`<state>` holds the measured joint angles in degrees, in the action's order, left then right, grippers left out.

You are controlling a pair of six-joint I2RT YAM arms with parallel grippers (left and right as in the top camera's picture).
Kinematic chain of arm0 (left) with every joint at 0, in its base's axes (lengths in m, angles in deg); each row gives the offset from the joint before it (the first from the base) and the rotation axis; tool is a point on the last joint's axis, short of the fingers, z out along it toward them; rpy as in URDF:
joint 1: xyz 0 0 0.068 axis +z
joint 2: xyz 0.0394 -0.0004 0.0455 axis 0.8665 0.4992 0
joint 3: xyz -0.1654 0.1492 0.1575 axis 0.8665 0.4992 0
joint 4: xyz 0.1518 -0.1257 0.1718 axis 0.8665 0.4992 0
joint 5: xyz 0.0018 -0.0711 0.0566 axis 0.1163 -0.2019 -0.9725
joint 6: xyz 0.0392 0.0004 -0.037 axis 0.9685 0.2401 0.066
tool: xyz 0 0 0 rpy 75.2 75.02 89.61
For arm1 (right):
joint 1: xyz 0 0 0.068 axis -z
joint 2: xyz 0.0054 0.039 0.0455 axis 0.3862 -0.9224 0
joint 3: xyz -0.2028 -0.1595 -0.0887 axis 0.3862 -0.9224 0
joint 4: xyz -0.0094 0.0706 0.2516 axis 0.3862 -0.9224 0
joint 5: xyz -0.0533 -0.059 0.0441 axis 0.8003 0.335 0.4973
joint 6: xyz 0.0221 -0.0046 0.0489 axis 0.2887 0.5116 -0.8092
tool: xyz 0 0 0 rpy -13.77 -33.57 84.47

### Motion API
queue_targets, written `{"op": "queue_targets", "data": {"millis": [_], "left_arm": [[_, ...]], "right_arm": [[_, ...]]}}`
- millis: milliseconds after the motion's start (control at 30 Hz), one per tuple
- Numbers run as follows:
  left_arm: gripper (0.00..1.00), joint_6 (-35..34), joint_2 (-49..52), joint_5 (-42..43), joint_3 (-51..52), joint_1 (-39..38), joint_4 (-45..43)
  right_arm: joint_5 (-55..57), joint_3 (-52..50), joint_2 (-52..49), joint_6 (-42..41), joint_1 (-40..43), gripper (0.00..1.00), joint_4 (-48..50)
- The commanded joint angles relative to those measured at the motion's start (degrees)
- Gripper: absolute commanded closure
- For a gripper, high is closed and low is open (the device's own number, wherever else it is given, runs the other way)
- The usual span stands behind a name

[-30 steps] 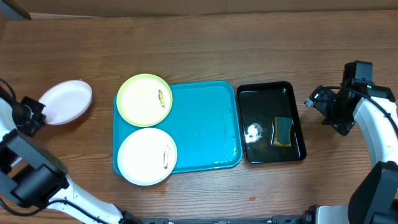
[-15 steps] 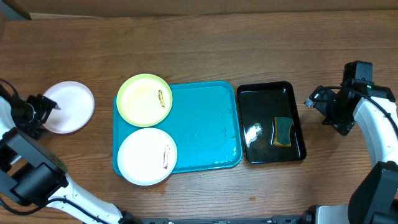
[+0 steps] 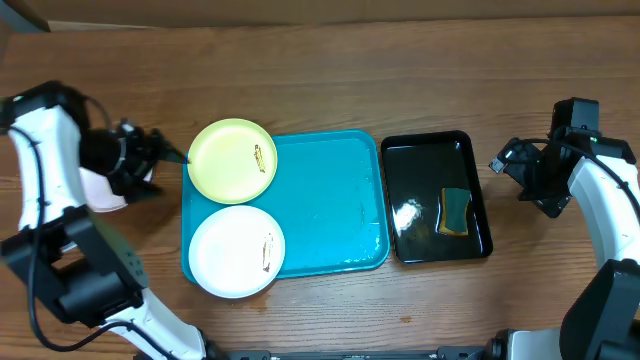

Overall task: Clean dirty plates on tray and stack at the side
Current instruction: 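Lower the white plate onto the table and open the left gripper, then move the left gripper back to the teal tray toward the lower white plate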

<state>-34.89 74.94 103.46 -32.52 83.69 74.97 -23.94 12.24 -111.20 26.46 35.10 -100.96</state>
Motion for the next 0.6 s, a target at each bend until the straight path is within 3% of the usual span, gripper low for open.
{"op": "queue_targets", "data": {"millis": [0, 100, 267, 567], "left_arm": [[0.29, 6.2, -2.7, 1.4, -0.5, -3.1, 2.3], [0.34, 6.2, -4.9, -2.8, 0.5, -5.8, 4.1], [0.32, 4.9, -11.3, -10.4, 4.7, -7.6, 6.2], [0.30, -9.7, -28.7, -26.8, 26.1, -7.6, -3.1]], "right_arm": [[-0.3, 1.0, 0.0, 0.1, 0.2, 0.00, 0.4], [-0.3, 1.0, 0.0, 0.1, 0.2, 0.00, 0.4], [-0.3, 1.0, 0.0, 0.1, 0.2, 0.00, 0.4], [-0.3, 1.0, 0.0, 0.1, 0.2, 0.00, 0.4]]}}
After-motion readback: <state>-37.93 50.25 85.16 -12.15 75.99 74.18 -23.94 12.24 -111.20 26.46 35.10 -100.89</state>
